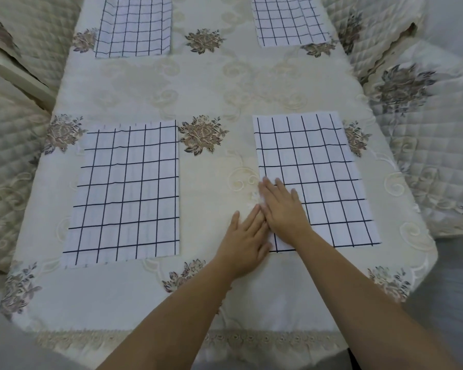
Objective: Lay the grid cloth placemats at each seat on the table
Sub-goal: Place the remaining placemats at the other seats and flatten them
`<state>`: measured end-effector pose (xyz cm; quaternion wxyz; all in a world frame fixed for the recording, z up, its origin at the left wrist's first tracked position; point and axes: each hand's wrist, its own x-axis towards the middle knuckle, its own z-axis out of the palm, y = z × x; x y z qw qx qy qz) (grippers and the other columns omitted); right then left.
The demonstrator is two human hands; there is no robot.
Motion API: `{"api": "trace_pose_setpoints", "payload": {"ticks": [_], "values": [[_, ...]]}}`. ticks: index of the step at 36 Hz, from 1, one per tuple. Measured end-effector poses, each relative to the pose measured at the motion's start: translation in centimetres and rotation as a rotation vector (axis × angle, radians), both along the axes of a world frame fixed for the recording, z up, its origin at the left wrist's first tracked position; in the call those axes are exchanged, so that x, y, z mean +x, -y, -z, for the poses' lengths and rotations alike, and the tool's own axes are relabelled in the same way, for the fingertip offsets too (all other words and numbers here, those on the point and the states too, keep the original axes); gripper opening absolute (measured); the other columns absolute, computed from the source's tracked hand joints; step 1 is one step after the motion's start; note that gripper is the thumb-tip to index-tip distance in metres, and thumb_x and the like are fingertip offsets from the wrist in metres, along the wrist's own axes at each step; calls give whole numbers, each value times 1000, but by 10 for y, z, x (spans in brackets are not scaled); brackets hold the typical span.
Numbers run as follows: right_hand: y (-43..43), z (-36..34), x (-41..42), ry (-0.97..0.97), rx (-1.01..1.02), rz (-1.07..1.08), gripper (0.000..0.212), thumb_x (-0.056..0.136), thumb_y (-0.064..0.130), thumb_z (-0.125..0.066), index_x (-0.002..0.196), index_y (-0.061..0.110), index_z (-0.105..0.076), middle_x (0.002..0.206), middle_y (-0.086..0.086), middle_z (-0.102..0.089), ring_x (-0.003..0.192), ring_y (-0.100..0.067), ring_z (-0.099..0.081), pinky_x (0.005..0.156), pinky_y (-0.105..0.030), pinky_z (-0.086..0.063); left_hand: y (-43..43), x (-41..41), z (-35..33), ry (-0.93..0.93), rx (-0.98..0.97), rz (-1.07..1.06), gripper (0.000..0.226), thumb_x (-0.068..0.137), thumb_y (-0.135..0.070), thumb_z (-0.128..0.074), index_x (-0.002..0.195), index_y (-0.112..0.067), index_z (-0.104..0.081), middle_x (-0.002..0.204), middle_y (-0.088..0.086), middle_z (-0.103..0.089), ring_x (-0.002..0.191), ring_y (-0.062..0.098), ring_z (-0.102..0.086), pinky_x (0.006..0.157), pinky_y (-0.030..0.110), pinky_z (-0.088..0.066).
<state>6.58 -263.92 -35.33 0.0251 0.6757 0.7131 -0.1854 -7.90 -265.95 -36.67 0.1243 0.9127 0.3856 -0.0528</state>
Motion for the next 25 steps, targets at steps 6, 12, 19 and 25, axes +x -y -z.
{"api": "trace_pose_setpoints", "payload": {"ticks": [6,12,19,25], "values": [[-9,9,1,81,105,-16,54,92,34,-27,134,9,-50,143,-6,-47,130,-34,-45,95,-60,-40,-1,-3,4,22,6,17,64,85,-50,-34,135,-13,-48,144,8,-44,138,21,-28,100,57,-37],[-40,10,5,22,25,-14,68,88,46,0,150,20,-13,158,6,-8,147,-24,-7,114,-55,-9,0,-4,9,23,47,8,66,86,-52,-33,141,-14,-35,148,6,-39,139,20,-22,102,59,-33],[-71,6,0,-12,-14,66,57,101,40,-18,150,20,2,158,8,10,146,-22,12,114,-55,3,2,-4,13,78,76,-2,68,88,-52,-32,145,-17,-24,152,0,-24,145,17,-5,109,48,-13],[-53,-9,-3,-226,136,256,58,99,22,-33,150,13,-7,159,-1,-6,147,-24,0,116,-49,-6,3,-5,-4,165,-108,-119,70,84,-41,-21,148,-11,-19,155,1,-8,143,21,-1,112,49,-10]]}}
